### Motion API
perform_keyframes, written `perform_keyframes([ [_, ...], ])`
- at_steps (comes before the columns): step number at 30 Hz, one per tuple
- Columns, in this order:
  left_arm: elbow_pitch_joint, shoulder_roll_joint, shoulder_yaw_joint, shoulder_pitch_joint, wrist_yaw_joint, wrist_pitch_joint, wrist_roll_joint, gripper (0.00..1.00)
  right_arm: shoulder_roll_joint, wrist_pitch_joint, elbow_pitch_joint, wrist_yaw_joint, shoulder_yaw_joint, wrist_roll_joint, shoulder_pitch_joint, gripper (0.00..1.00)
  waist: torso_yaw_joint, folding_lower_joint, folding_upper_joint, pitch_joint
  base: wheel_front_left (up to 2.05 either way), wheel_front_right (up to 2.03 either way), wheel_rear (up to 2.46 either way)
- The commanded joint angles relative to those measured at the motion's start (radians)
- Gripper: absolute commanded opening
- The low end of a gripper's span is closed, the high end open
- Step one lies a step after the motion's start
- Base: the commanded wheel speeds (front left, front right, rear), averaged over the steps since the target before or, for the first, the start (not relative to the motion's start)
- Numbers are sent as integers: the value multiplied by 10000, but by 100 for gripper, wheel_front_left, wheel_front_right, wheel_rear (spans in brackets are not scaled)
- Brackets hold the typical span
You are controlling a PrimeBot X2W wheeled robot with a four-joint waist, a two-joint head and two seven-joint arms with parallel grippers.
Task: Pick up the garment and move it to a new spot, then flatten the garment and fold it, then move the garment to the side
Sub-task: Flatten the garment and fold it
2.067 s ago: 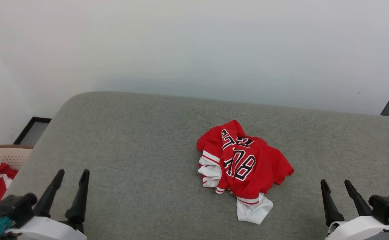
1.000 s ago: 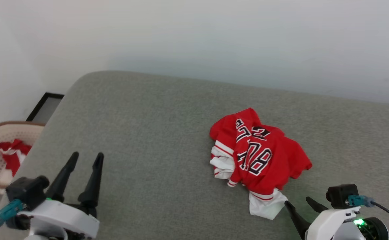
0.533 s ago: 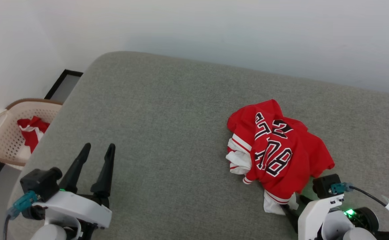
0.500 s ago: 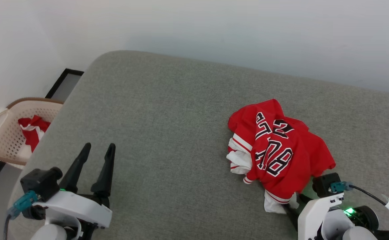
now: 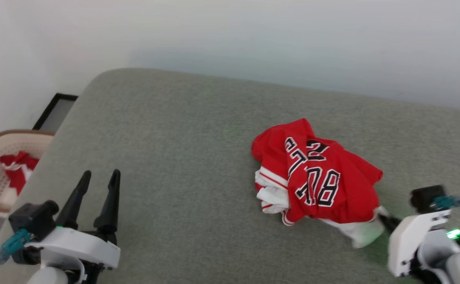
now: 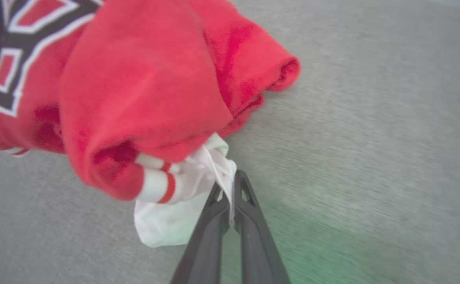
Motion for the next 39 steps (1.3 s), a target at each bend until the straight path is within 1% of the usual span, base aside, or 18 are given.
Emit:
perform_keyframes([
  [1, -15, 27, 29, 93, 10, -40, -16, 100, -66, 43, -72, -10, -133, 41, 104, 0, -301, 0, 0, -155, 0, 0, 0],
  [7, -17, 123, 120, 153, -49, -53, -89, 100, -640, 561, -740, -10, -1396, -75, 362, 0, -801, 0, 0, -268, 0, 0, 0],
  [13, -22, 136, 72, 78, -90, -47, -90, 100, -1111, 980, -802, -10, -2534, -293, 571, 0, -1081, 0, 0, -228, 0, 0, 0],
  [18, 44, 139, 0, -14, -169, -32, -113, 100, -1322, 1091, -260, -10, -3343, -612, 640, 0, -1133, 0, 0, -153, 0, 0, 0],
  [22, 116, 126, -71, -72, -201, -13, -114, 100, -1145, 998, 510, -10, -3763, -738, 572, 0, -1115, 0, 0, -96, 0, 0, 0],
  [26, 163, 149, -117, -132, -254, 37, -155, 100, -946, 844, 1347, -10, -3875, -809, 286, 0, -1111, 0, 0, -32, 0, 0, 0],
  [27, 170, 162, -135, -144, -277, 68, -160, 100, -873, 831, 1532, -10, -3896, -846, 213, 27, -1112, 0, 0, -20, 0, 0, 0],
  [28, 170, 170, -159, -161, -280, 107, -178, 100, -834, 797, 1658, -10, -3892, -898, 137, 49, -1119, 0, 0, -10, 0, 0, 0],
  [29, 163, 193, -178, -189, -287, 162, -173, 100, -804, 763, 1779, -10, -3874, -955, 44, 96, -1132, 0, 0, -4, 0, 0, 0],
  [30, 152, 235, -211, -227, -313, 254, -159, 100, -772, 774, 1891, -10, -3834, -979, -67, 100, -1156, 0, 0, -1, 0, 0, 0],
  [34, 57, 398, -322, -365, -343, 749, -258, 100, -799, 1004, 2096, -10, -3567, -991, -437, 100, -1317, 0, 0, -59, 0, 0, 0],
  [39, -294, 610, -530, -608, -410, 1561, -413, 100, -847, 1306, 1561, -10, -3238, -780, -532, 100, -1602, 0, 0, -217, 0, 0, 0],
])
